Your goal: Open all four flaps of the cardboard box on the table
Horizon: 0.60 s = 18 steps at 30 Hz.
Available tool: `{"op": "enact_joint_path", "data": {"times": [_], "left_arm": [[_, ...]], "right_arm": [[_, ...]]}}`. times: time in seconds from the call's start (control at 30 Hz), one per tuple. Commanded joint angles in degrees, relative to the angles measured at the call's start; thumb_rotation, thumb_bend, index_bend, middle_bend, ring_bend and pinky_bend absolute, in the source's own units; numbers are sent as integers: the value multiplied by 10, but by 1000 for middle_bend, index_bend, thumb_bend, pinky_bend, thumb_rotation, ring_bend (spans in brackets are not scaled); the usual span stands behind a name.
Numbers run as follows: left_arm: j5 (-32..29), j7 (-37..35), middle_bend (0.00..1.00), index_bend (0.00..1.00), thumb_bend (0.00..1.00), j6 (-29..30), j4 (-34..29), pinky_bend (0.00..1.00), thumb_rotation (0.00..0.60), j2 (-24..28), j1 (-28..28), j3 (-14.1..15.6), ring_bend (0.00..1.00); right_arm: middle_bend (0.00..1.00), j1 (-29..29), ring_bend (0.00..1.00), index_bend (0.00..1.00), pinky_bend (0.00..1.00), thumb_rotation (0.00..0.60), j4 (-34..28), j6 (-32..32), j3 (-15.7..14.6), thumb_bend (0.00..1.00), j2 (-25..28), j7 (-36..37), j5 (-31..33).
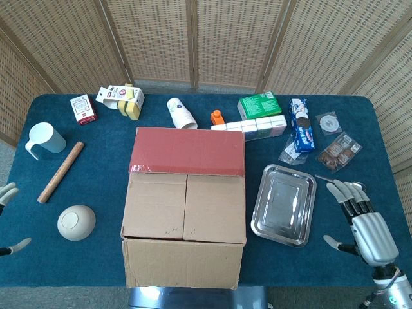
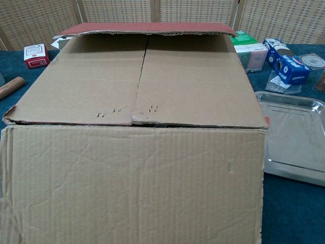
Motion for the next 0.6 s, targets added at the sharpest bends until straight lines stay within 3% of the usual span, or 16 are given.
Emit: {"op": "enact_joint_path", "data": {"times": [0.03,0.4,0.6], "left_arm": [[-9,8,0,3,150,1,26,73,600,-28,20,1,0],[-8,10,0,3,150,-11,65,82,600,-63,29,-11,0],[-5,6,0,3,150,-4,73,88,600,-68,35,-17,0]], "right_arm": [[0,17,0,0,0,600,-19,-3,21,0,-3,-12,3],[0,102,0,0,0,600,-99,-74,90,0,-20,-86,37],[0,147,0,0,0,600,-121,-122,111,0,-52,-135,65]]}}
